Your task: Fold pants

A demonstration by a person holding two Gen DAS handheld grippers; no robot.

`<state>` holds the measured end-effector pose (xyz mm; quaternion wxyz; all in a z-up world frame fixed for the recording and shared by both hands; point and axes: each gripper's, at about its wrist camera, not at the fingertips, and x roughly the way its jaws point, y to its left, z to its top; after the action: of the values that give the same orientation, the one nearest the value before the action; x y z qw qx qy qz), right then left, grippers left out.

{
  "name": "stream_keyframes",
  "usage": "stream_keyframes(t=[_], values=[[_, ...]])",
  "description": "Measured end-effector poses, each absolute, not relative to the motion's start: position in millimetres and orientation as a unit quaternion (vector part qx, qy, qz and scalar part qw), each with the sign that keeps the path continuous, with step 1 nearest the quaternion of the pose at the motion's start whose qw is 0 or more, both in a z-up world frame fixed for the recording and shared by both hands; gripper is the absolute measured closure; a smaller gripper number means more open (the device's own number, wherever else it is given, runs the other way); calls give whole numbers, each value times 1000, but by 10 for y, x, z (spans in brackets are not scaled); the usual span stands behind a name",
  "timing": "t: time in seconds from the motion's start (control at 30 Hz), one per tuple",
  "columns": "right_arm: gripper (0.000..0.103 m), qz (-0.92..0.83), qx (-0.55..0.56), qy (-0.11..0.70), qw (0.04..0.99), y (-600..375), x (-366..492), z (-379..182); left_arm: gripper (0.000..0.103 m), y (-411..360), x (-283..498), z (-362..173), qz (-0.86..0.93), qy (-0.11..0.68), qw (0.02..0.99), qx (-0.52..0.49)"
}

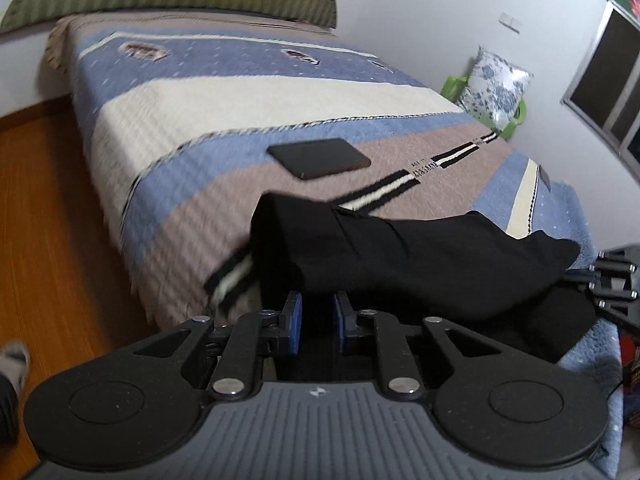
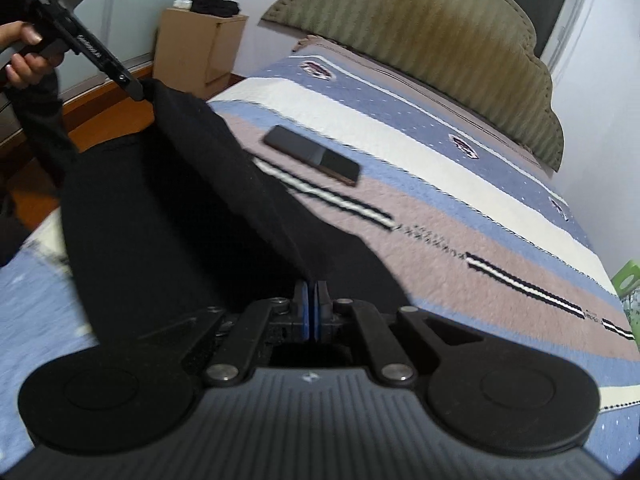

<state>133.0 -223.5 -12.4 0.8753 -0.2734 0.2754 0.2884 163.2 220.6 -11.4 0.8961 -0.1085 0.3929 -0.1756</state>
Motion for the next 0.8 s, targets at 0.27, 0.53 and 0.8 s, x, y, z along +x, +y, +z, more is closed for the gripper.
stream_keyframes(t=[0.27,0.53,0.8], values=[[99,289,-231,300,879,-2258,822,-240,86,2318,1155,-265,-160,388,899,-125],[99,269,-223,302,887,-2241,829,-353,84,2223,1439,-325,-223,413,852,-232],[99,269,-204,307,890,-2288,803,-394,83,2277,1514,-743,-210,421,748,-468]])
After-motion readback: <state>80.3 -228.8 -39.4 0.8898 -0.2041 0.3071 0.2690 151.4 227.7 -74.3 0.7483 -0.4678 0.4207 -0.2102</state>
